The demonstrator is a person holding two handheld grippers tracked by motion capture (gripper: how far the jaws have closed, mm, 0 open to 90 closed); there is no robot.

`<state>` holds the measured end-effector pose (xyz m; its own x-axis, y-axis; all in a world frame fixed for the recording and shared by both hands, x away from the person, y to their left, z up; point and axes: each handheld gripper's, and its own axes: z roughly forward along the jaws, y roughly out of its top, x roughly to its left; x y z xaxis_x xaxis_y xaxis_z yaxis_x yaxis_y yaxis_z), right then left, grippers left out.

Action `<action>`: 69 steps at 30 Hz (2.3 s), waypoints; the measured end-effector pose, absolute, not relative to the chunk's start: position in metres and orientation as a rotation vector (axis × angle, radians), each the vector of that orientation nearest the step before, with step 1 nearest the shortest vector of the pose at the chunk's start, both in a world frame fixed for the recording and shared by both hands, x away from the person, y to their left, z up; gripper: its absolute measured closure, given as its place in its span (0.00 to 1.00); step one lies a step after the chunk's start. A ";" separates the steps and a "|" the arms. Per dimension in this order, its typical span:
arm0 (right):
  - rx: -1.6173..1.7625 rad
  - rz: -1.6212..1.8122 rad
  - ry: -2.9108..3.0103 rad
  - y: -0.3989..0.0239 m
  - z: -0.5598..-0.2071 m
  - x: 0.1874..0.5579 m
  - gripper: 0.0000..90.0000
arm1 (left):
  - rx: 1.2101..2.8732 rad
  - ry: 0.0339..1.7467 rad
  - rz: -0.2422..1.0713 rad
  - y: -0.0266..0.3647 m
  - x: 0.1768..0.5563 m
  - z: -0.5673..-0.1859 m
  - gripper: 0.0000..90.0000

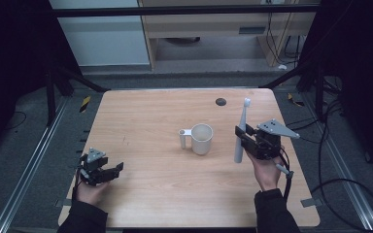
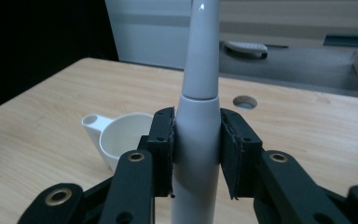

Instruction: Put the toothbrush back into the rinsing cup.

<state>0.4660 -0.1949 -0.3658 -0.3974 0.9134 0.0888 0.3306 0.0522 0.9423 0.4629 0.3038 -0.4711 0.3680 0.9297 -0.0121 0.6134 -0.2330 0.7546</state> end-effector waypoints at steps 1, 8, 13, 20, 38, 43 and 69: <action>1.247 1.359 1.768 -0.194 -0.365 0.467 0.75 | 1.955 1.332 0.593 0.304 0.463 -0.471 0.34; 1.245 1.413 1.718 -0.190 -0.359 0.477 0.75 | 1.948 1.335 0.593 0.304 0.463 -0.471 0.34; 1.243 1.446 1.697 -0.185 -0.355 0.482 0.75 | 1.947 1.334 0.593 0.304 0.463 -0.471 0.34; 1.231 1.505 1.670 -0.178 -0.348 0.489 0.75 | 1.947 1.335 0.592 0.304 0.463 -0.471 0.34; 1.212 1.597 1.659 -0.150 -0.341 0.513 0.75 | 1.947 1.335 0.587 0.305 0.463 -0.471 0.34; 1.213 1.612 1.664 -0.141 -0.342 0.522 0.75 | 1.945 1.334 0.586 0.305 0.463 -0.471 0.34; 1.262 1.606 1.698 -0.112 -0.365 0.555 0.75 | 1.946 1.332 0.584 0.305 0.463 -0.471 0.34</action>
